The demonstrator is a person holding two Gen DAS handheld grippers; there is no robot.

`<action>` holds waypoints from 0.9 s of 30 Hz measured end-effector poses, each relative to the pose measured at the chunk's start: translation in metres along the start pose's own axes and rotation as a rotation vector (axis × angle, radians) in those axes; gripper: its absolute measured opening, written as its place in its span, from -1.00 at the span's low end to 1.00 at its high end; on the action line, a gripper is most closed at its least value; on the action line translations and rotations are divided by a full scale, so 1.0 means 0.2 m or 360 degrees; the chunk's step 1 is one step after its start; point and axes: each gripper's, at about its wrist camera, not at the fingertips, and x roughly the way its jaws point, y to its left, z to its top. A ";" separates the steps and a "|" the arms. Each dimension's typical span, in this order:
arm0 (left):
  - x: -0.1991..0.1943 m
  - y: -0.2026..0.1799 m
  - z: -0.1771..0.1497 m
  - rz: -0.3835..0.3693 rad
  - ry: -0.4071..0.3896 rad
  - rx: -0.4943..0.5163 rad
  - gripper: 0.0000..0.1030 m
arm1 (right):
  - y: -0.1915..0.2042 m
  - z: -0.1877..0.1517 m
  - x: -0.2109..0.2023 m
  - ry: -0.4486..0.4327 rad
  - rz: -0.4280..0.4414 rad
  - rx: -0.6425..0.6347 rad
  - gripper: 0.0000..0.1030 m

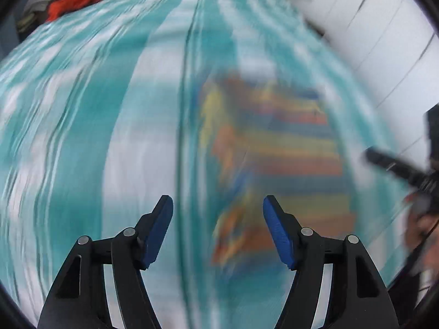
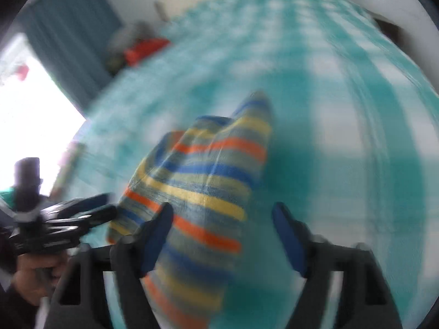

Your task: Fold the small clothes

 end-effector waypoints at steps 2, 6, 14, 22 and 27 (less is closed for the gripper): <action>-0.13 -0.04 -0.20 0.0129 -0.0066 0.0054 0.48 | -0.07 -0.18 -0.08 0.0020 -0.0080 0.0006 0.50; -0.41 -0.20 -0.40 0.0381 -0.0268 0.0120 0.91 | -0.07 -0.56 -0.35 0.0029 -0.0286 0.0008 0.80; -0.82 -0.41 -0.54 0.0583 -0.0330 0.0006 0.95 | 0.31 -0.79 -0.79 -0.0091 -0.0325 -0.0206 0.98; -0.94 -0.40 -0.67 0.0468 -0.0202 -0.0184 0.95 | 0.50 -0.88 -1.04 -0.0139 -0.0350 -0.0268 0.98; -1.06 -0.45 -0.73 0.0528 -0.0248 -0.0126 0.95 | 0.57 -0.93 -1.13 -0.0113 -0.0379 -0.0287 0.98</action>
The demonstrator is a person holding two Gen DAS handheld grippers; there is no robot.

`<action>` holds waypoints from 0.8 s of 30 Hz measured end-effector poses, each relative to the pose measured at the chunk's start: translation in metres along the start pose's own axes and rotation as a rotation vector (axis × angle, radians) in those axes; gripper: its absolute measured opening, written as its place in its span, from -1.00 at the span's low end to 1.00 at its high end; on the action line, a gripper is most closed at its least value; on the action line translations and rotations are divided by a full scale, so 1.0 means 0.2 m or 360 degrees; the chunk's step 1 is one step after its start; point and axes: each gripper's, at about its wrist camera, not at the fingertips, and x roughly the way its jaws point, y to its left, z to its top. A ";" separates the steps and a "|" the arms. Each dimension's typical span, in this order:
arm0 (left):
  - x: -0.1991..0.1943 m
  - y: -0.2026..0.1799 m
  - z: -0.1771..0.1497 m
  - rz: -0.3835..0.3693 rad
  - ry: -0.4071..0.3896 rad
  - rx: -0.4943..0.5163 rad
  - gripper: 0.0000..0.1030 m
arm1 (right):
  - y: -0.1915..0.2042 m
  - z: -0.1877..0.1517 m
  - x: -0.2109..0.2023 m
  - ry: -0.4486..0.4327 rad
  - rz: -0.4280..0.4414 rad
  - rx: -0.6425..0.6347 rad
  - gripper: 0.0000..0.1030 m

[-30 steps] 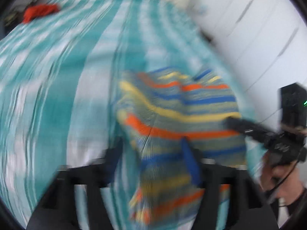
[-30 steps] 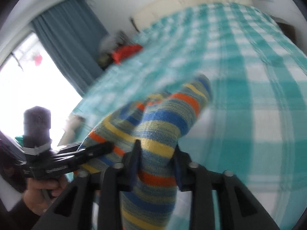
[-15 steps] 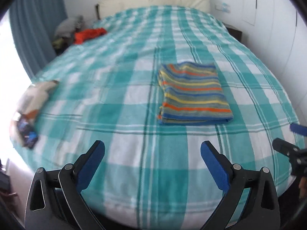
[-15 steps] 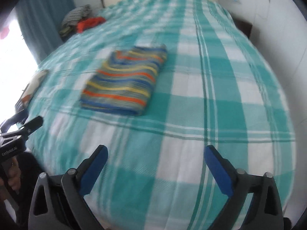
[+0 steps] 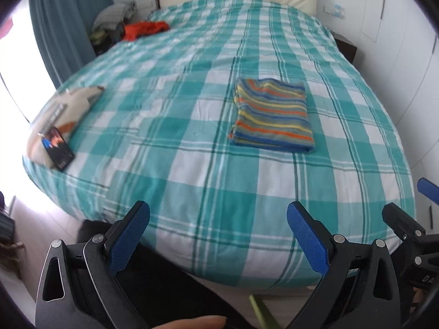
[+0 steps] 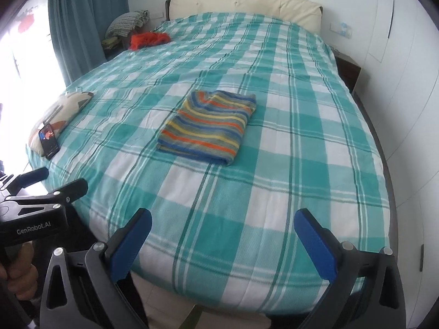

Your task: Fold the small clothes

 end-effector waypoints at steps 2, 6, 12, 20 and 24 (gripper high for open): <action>-0.05 0.00 -0.02 0.0047 -0.0038 0.0045 0.95 | 0.02 -0.01 -0.05 0.0007 0.0002 -0.0028 0.98; -0.12 0.02 -0.03 0.0031 -0.0045 0.0049 0.95 | 0.06 -0.04 -0.13 0.0006 -0.0049 -0.0097 0.98; -0.19 0.01 -0.04 0.0026 -0.0075 0.0048 0.95 | 0.09 -0.05 -0.24 -0.0022 -0.0049 -0.0075 0.98; -0.20 -0.01 -0.03 0.0008 -0.0069 0.0044 0.95 | 0.09 -0.03 -0.24 -0.0035 -0.0084 -0.0061 0.98; -0.20 0.00 -0.03 -0.0034 -0.0063 0.0041 0.96 | 0.09 -0.03 -0.23 -0.0022 -0.0073 -0.0036 0.98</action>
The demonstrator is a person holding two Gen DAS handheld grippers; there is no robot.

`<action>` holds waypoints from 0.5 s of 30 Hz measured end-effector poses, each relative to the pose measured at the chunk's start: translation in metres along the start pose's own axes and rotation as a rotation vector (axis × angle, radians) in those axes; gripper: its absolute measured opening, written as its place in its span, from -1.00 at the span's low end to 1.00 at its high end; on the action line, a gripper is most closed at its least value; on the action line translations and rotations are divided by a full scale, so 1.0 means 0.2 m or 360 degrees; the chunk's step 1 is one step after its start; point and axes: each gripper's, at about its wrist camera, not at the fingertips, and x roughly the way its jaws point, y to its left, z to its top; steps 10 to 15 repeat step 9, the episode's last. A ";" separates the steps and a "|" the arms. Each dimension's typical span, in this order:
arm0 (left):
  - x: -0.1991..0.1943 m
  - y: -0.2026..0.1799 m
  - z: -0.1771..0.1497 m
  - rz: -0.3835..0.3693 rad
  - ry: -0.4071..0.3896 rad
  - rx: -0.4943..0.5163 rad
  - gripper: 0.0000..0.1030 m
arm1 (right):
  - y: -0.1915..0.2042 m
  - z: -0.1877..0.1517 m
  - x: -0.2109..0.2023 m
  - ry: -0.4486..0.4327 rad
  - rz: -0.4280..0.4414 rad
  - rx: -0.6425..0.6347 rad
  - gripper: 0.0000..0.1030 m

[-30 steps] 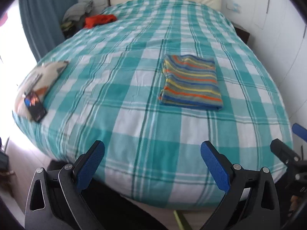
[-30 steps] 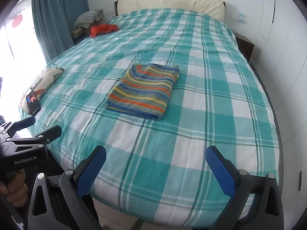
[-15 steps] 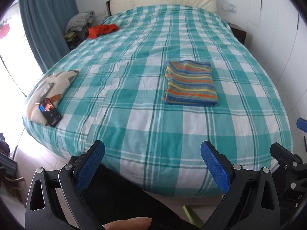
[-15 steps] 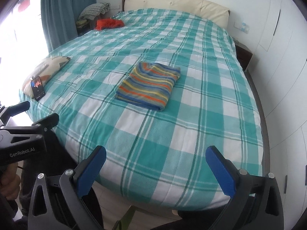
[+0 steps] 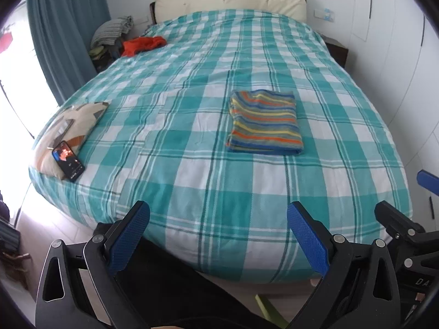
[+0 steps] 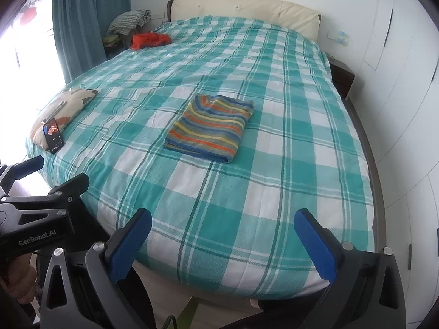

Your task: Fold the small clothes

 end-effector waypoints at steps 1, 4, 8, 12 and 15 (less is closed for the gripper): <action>0.00 0.00 0.00 -0.0021 0.0007 -0.0004 0.96 | 0.00 0.00 0.00 0.0000 0.0001 0.0001 0.98; 0.00 -0.01 0.01 -0.0006 -0.0014 -0.0007 0.96 | 0.00 0.00 0.00 -0.0001 -0.0001 0.0000 0.98; -0.02 -0.02 0.02 0.0023 -0.0045 -0.0010 0.95 | 0.00 0.00 0.00 0.0001 0.0001 0.0011 0.98; -0.02 -0.02 0.02 0.0024 -0.0048 -0.0007 0.95 | 0.00 -0.01 0.00 0.0002 0.0001 0.0016 0.98; -0.02 -0.02 0.02 0.0024 -0.0048 -0.0007 0.95 | 0.00 -0.01 0.00 0.0002 0.0001 0.0016 0.98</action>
